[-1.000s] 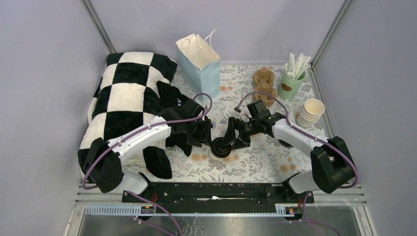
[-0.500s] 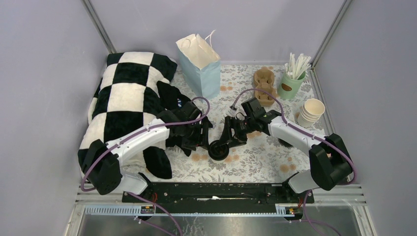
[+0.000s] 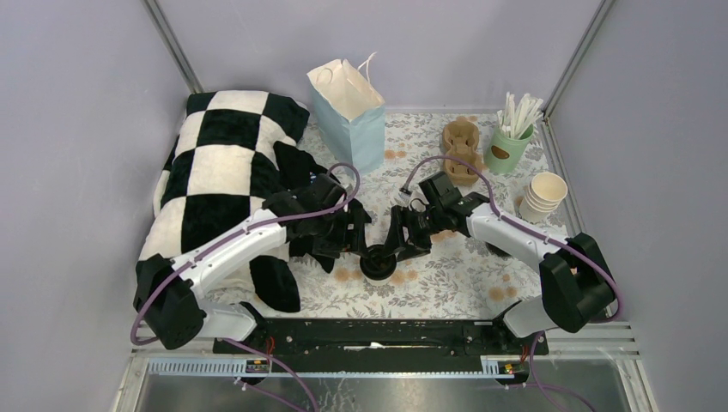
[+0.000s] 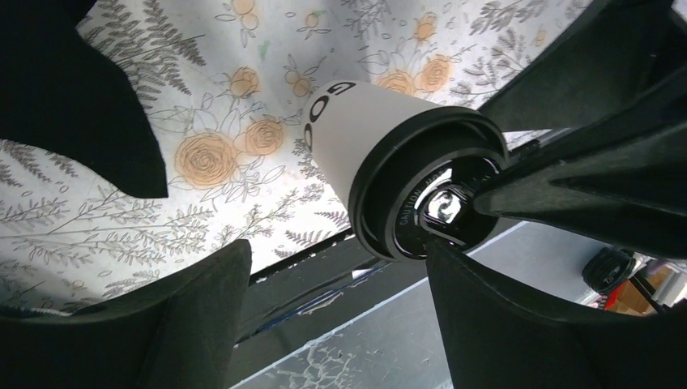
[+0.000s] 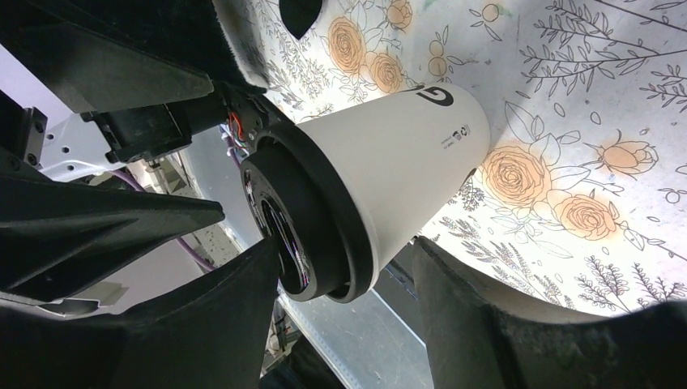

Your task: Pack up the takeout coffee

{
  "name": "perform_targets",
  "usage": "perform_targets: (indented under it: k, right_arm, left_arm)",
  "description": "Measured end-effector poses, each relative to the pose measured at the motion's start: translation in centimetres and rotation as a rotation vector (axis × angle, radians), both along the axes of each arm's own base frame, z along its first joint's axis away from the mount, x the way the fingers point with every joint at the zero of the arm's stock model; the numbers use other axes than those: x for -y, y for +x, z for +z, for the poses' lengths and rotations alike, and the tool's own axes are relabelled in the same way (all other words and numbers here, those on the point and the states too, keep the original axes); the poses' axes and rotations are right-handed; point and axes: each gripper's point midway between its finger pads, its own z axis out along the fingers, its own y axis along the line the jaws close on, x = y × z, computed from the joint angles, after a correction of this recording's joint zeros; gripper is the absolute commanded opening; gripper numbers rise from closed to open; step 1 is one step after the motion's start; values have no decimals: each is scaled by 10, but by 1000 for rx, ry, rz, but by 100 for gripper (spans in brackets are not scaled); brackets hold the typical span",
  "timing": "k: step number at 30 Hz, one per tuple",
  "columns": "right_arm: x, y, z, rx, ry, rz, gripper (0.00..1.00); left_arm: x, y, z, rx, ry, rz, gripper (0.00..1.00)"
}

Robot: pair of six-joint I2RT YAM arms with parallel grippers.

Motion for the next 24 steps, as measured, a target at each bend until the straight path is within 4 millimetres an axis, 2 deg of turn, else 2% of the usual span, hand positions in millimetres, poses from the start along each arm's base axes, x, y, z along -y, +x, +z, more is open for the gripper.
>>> perform_targets:
  k: [4,9,15,24]
  right_arm:
    - [-1,-1,1,-2,1,4,70]
    - [-4,-2,3,0,33,16,71]
    - [-5,-9,-2,-29,91,32,70]
    - [-2,-5,-4,-53,181,27,69]
  left_arm:
    - [4,-2,9,12,-75,-5,87]
    - [17,-5,20,7,-235,-14,78]
    - [23,-9,6,-50,-299,-22,69]
    - [22,-22,-21,-120,-335,-36,61]
